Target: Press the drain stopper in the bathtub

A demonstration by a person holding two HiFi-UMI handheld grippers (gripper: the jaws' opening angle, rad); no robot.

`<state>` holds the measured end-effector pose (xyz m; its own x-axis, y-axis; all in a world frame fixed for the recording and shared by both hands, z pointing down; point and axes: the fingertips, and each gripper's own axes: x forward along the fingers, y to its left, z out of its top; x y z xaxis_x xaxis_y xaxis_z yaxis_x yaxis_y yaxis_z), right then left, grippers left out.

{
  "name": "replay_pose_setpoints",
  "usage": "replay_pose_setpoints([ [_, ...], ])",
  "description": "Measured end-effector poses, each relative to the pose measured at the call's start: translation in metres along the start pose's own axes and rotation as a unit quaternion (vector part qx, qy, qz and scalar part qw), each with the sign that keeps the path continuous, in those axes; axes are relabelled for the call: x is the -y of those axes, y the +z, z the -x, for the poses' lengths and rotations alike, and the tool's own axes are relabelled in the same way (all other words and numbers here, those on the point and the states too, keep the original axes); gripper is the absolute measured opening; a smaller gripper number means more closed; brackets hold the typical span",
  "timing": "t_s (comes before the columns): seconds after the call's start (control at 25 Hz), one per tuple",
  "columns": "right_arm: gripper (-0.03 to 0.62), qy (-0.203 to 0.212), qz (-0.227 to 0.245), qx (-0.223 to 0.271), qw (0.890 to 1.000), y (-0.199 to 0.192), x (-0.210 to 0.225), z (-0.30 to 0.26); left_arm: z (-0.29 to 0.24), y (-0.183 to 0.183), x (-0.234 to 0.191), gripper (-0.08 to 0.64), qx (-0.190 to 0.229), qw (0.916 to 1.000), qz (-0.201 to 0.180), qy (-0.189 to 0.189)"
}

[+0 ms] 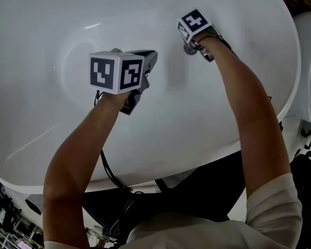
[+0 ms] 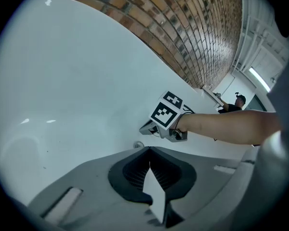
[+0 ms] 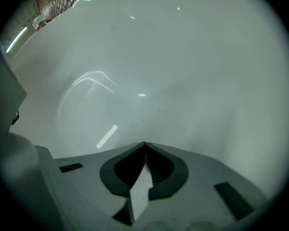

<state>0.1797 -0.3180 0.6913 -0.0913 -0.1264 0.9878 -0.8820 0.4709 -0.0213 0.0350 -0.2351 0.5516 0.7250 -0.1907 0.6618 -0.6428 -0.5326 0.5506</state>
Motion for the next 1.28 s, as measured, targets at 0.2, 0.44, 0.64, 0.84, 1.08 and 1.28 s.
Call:
replay_pose_setpoints([
  [0.2, 0.015, -0.008, 0.007, 0.016, 1.0, 0.01, -0.004, 0.029, 0.017, 0.008, 0.012, 0.009, 0.02, 0.9998, -0.008, 0.002],
  [0.44, 0.015, -0.02, 0.015, 0.033, 0.999, 0.013, -0.012, 0.064, 0.043, 0.013, 0.027, 0.009, 0.046, 0.9989, -0.012, 0.001],
  [0.64, 0.015, -0.038, 0.011, 0.058, 0.998, 0.02, -0.01, 0.097, 0.064, 0.026, 0.038, 0.029, 0.083, 0.9964, -0.014, -0.003],
  [0.84, 0.015, -0.052, 0.013, 0.081, 0.995, 0.028, -0.014, 0.131, 0.085, 0.033, 0.048, 0.029, 0.109, 0.9938, -0.02, 0.004],
  [1.08, 0.015, -0.063, 0.017, 0.098, 0.993, 0.027, -0.017, 0.163, 0.107, 0.036, 0.064, 0.031, 0.136, 0.9903, -0.03, 0.008],
  [1.28, 0.015, -0.067, 0.011, 0.117, 0.991, 0.026, -0.021, 0.191, 0.125, 0.04, 0.079, 0.031, 0.157, 0.9868, -0.04, 0.013],
])
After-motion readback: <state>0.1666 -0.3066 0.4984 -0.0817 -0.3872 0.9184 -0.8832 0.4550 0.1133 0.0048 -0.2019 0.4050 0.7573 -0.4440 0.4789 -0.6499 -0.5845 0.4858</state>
